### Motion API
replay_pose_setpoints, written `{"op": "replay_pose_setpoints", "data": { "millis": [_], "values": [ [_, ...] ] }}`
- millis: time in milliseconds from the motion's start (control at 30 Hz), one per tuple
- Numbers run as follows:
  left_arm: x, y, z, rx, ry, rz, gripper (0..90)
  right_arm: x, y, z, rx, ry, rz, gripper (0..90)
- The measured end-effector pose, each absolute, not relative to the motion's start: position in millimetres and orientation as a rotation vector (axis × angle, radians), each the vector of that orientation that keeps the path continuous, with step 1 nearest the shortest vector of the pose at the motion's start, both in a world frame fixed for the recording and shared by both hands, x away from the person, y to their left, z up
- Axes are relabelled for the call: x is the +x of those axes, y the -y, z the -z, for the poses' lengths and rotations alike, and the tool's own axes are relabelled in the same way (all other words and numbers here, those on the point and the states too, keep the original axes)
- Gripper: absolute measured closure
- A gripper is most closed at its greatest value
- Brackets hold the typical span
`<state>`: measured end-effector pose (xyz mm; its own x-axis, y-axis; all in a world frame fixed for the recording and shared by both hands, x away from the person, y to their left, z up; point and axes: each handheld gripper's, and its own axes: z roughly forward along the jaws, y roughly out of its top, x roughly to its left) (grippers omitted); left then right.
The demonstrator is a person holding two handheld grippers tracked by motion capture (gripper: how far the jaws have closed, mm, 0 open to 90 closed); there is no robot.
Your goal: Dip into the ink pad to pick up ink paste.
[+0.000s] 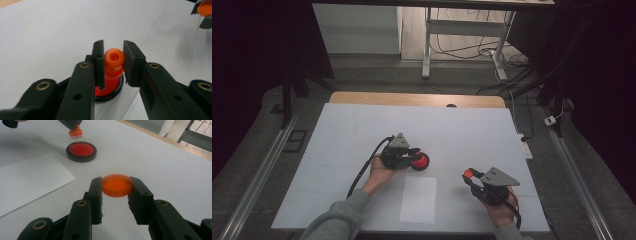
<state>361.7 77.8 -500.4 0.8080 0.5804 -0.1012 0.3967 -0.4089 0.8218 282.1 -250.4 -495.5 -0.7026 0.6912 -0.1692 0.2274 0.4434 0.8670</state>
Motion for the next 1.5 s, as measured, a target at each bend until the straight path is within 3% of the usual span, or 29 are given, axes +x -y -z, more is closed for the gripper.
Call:
{"op": "replay_pose_setpoints", "data": {
  "millis": [1500],
  "values": [
    [372, -71, 519, 2.12, -0.755, -0.284, 72.4, 282, 250, 497, 0.768, -2.196, -1.197, 64.3]
  ]
}}
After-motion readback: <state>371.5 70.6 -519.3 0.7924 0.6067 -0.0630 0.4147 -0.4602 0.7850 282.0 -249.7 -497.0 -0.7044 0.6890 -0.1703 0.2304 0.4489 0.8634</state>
